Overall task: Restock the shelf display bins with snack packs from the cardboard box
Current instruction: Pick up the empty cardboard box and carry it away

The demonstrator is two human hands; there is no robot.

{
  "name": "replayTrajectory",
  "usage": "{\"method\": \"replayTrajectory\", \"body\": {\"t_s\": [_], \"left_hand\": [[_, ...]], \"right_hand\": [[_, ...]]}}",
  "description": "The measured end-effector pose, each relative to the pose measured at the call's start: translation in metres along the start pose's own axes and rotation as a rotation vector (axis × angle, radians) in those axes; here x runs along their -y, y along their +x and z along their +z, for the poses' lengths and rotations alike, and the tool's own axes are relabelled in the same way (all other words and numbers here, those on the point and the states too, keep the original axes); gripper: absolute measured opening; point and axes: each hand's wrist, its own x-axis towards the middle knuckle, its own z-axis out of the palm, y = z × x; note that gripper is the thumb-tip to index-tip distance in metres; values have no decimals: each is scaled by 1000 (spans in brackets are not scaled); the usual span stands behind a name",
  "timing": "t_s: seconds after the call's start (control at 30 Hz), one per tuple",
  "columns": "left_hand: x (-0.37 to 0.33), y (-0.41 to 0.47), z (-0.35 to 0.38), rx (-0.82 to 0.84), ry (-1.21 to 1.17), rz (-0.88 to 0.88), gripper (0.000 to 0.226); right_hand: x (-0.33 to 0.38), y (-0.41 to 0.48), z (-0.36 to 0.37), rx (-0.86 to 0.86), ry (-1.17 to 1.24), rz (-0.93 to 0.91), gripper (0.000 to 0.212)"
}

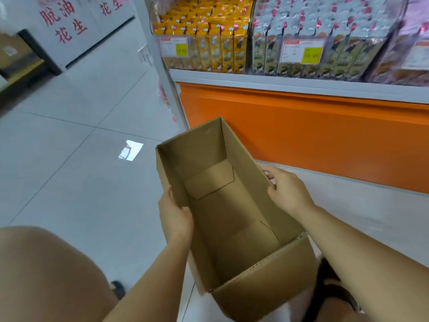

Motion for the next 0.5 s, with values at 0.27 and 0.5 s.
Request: {"method": "replayTrajectory", "body": {"t_s": [0.27,0.5], "left_hand": [[9,76,-45,-166,-96,-130,58],[33,152,-91,-278,-131,-130,46]], "right_hand": [[66,54,47,-56,205,-21,45],[136,139,97,10,343,-102,33]]}}
